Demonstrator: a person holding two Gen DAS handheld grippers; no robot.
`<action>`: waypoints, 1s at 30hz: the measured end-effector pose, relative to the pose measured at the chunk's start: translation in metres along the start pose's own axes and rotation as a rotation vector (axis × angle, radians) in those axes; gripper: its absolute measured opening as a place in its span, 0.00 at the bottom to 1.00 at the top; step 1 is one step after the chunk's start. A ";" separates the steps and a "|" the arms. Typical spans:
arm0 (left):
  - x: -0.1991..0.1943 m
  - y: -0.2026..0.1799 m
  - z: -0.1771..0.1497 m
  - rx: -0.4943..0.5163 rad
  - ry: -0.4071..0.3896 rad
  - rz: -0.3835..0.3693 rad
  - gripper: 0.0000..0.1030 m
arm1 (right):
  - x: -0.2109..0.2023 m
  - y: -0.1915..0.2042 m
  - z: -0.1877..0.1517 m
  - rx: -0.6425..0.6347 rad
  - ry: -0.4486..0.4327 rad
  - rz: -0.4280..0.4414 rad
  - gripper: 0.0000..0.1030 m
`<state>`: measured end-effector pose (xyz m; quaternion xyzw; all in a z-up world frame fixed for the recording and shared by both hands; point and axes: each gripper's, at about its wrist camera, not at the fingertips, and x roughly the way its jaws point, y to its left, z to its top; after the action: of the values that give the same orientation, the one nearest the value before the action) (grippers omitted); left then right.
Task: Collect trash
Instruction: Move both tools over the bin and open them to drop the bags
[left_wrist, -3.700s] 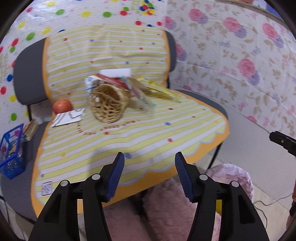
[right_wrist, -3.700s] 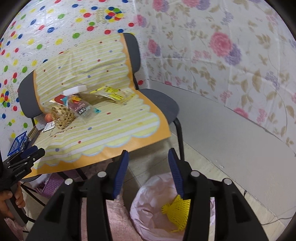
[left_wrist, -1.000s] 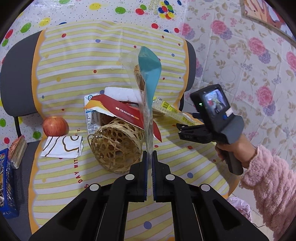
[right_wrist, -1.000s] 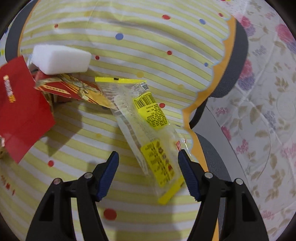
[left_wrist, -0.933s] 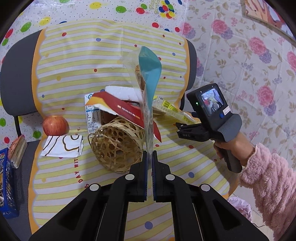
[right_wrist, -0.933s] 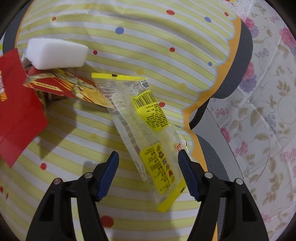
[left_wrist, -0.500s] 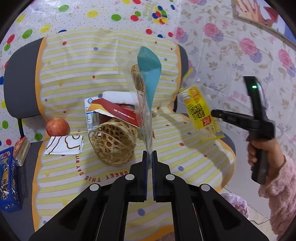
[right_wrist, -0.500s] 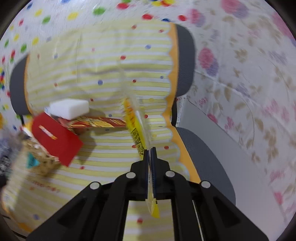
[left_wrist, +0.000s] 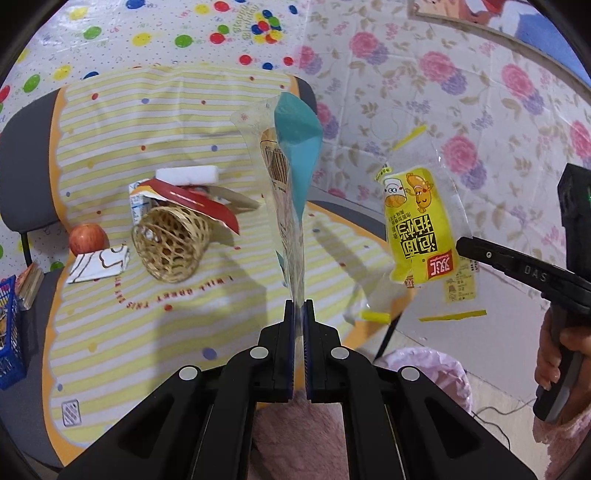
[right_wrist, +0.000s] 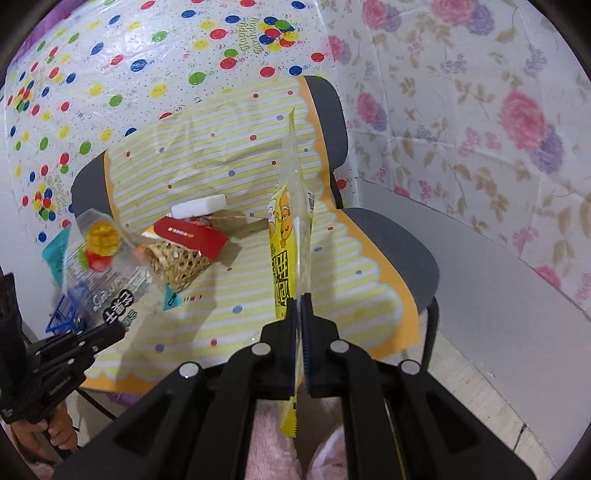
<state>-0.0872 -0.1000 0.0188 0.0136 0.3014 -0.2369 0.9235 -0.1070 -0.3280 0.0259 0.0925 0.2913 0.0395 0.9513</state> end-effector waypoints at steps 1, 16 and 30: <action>-0.002 -0.005 -0.004 0.012 0.002 -0.003 0.04 | -0.004 0.002 -0.005 -0.005 0.001 -0.003 0.03; 0.006 -0.093 -0.041 0.168 0.053 -0.177 0.04 | -0.059 -0.011 -0.064 0.010 0.037 -0.126 0.03; 0.040 -0.162 -0.067 0.276 0.132 -0.332 0.04 | -0.079 -0.069 -0.122 0.150 0.123 -0.269 0.03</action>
<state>-0.1678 -0.2503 -0.0394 0.1057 0.3238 -0.4232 0.8395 -0.2394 -0.3876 -0.0434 0.1209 0.3607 -0.1045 0.9189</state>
